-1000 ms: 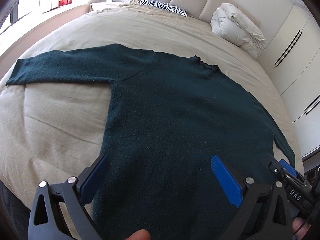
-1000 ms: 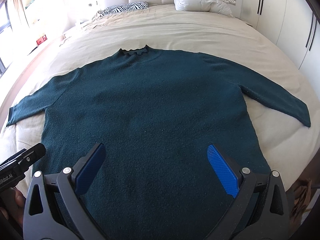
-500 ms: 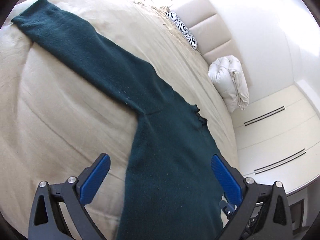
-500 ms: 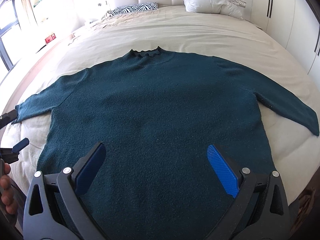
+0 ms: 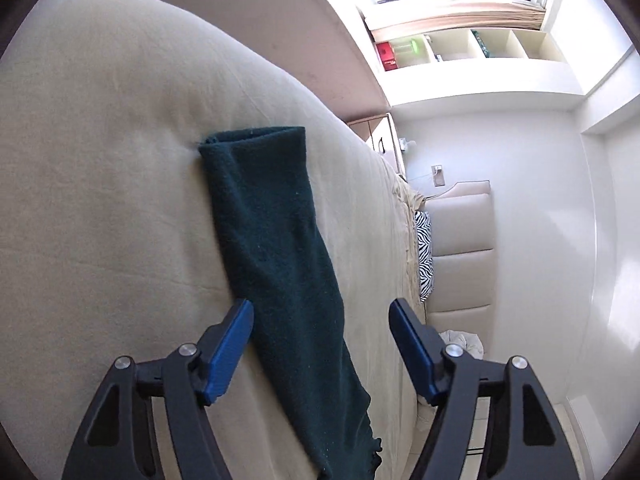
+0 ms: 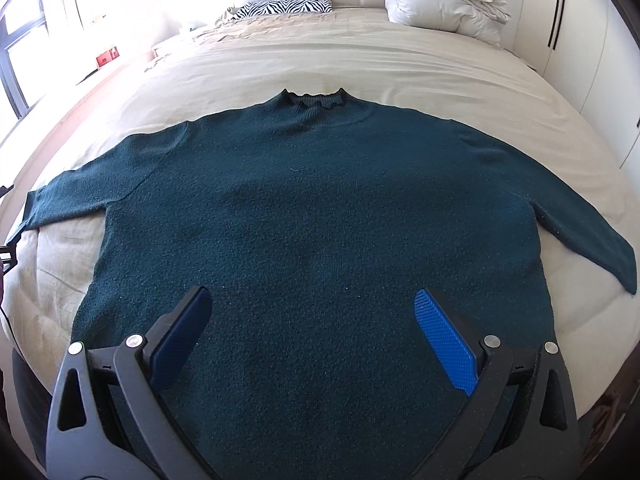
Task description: Fold small clothes
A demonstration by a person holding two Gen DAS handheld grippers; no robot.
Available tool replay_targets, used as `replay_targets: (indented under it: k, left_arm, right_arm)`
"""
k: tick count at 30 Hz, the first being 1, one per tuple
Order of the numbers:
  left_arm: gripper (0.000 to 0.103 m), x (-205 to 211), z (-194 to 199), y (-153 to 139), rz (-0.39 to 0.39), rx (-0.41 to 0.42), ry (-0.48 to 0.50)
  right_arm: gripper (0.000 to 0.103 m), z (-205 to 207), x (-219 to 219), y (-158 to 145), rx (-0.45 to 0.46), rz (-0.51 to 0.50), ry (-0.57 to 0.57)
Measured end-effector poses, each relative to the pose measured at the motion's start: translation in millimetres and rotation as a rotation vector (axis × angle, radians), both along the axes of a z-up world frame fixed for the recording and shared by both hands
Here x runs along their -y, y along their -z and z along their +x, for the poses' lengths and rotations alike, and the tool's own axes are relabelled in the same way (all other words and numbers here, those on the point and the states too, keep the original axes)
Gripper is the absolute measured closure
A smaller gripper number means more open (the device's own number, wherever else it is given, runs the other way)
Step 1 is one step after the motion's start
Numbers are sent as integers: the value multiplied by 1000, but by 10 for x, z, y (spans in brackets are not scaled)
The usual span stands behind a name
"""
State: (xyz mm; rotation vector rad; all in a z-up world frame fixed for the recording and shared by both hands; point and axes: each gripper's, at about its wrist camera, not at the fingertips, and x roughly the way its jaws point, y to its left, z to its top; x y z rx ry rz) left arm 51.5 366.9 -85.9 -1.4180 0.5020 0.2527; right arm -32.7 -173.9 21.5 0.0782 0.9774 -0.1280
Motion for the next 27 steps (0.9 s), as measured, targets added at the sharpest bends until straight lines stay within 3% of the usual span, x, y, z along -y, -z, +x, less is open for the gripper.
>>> replay_targets:
  k: [5,12,13,14,16,18,20,24,27]
  left_arm:
    - [30,-25,-57,100,-44,-8,-126]
    - [32,-200,289,104,-16,-12,-141]
    - [47,-217,373,93,-11,-8,-119]
    - [72,-210,460,75,-11,-6,-84]
    - [94,-140,657,-46,38,-29,-27]
    - [95,30,823,-343,170,-19,48]
    - [95,424,1037,-763,384,-6,186]
    - [94,1929,1283,-1312,922,28,569]
    - [94,3203,1085,-1186,1344,47,805]
  right_arm:
    - [0,42,3,4,-6,1,10]
    - [0,38,123,-38,19,44,27]
    - [0,28,150,-50,27,53,33]
    - [0,22,180,-59,34,64,38]
    - [0,13,244,-72,48,91,44]
    - [0,23,315,-75,60,122,53]
    - [3,48,392,-69,60,170,60]
    - [17,147,627,-55,62,308,85]
    - [20,248,791,-44,79,362,108]
